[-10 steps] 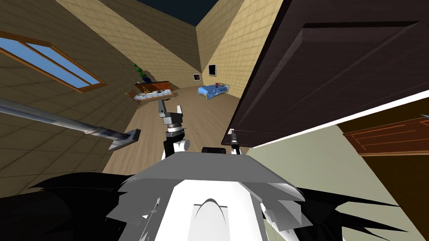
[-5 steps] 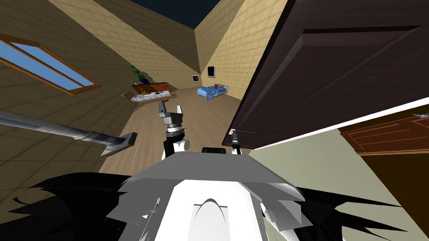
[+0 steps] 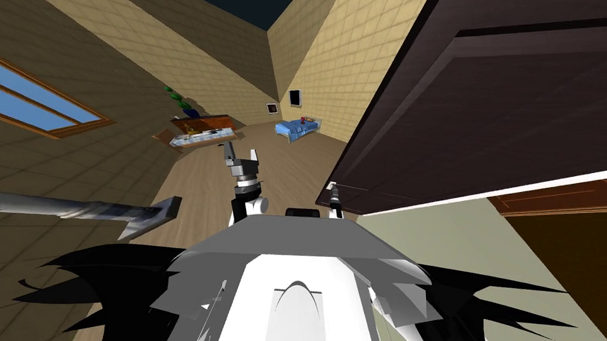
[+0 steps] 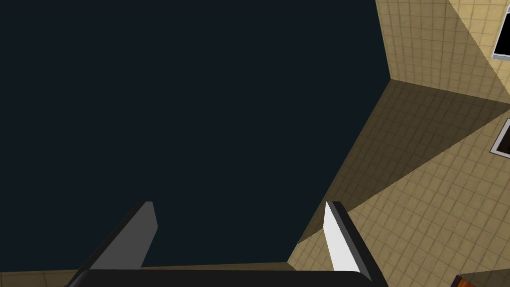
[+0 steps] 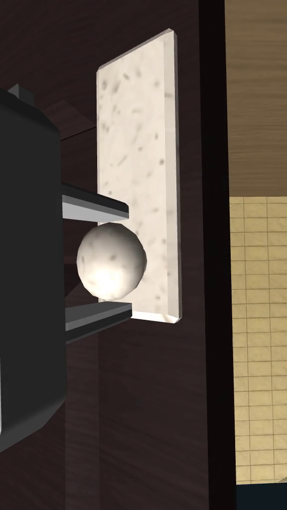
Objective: Push the door open
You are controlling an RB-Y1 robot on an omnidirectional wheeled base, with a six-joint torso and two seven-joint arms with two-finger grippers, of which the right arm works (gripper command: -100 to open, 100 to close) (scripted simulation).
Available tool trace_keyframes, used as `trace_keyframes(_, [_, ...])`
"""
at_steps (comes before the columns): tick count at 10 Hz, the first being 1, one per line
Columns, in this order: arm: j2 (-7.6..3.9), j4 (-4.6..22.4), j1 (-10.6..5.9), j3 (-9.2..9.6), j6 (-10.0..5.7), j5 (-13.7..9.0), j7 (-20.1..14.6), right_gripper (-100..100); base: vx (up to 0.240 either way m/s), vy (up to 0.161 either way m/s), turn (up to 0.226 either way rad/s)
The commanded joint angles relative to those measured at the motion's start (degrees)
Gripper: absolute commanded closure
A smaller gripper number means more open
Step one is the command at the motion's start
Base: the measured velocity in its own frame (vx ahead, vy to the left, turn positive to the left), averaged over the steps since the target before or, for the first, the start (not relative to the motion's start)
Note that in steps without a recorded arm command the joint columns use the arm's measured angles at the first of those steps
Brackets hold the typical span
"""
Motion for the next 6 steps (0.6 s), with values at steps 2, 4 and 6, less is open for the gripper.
trace_keyframes(2, [0.19,1.7,-1.48,-1.84,-0.57,-1.0,0.5,100,0.177,0.062,-0.056])
trace_keyframes(4, [-0.37,1.8,-1.29,-2.41,-0.64,-1.3,0.7,100,0.114,0.021,-0.031])
trace_keyframes(6, [-0.67,1.8,-1.30,-3.53,-0.63,-1.8,1.0,100,0.218,0.051,-0.054])
